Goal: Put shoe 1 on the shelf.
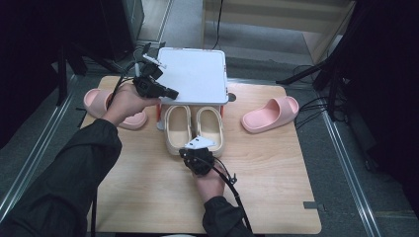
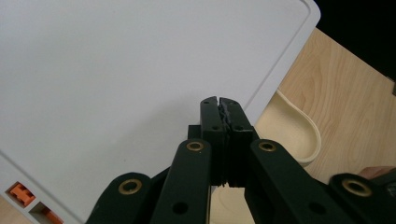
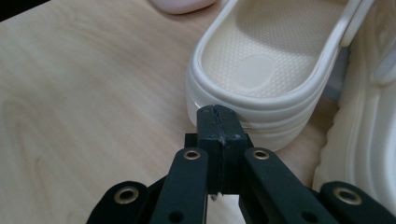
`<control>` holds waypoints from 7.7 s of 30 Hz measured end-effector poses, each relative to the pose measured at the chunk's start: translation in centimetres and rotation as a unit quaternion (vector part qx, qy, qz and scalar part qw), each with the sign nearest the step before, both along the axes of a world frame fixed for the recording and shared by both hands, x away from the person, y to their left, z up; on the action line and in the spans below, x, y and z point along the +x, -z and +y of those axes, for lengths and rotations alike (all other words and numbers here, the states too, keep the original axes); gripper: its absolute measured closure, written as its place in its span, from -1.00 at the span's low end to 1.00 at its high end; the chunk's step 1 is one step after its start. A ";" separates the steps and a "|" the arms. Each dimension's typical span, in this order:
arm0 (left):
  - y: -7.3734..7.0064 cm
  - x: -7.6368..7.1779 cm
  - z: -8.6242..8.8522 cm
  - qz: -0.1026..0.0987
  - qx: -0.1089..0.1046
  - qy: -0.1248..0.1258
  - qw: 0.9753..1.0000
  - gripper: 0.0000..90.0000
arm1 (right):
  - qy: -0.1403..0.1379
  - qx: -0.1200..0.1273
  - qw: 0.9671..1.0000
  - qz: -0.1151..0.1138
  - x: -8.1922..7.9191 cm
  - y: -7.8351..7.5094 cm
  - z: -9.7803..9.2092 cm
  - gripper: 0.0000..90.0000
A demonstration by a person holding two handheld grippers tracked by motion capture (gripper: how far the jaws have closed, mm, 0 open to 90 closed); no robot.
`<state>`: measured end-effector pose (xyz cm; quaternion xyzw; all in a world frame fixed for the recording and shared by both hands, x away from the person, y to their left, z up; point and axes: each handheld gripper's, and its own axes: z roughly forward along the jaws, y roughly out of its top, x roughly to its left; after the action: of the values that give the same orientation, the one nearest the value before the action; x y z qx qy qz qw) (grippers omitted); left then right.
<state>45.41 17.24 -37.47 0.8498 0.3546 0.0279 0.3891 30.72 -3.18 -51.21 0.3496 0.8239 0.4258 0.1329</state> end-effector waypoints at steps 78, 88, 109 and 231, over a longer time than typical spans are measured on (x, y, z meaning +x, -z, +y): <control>-0.2 0.0 -0.1 0.012 0.004 -0.011 1.000 1.00 | 0.043 0.007 0.998 0.034 -0.6 -0.4 -10.3 0.96; -0.1 0.1 -0.1 0.015 0.002 -0.013 1.000 1.00 | 0.058 0.001 0.998 0.032 0.7 0.1 -10.4 1.00; -0.1 0.0 0.0 0.014 0.001 -0.012 1.000 1.00 | 0.086 0.002 0.995 0.045 8.1 -0.4 -7.3 1.00; 12.9 -3.2 15.5 0.033 0.025 -0.300 0.953 0.54 | -0.013 -0.006 0.998 0.069 1.5 -3.2 -16.7 0.24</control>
<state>42.24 32.74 -50.41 0.7143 0.6048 0.1239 0.3296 32.27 -19.86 -47.97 0.3665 0.8382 0.3974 0.0725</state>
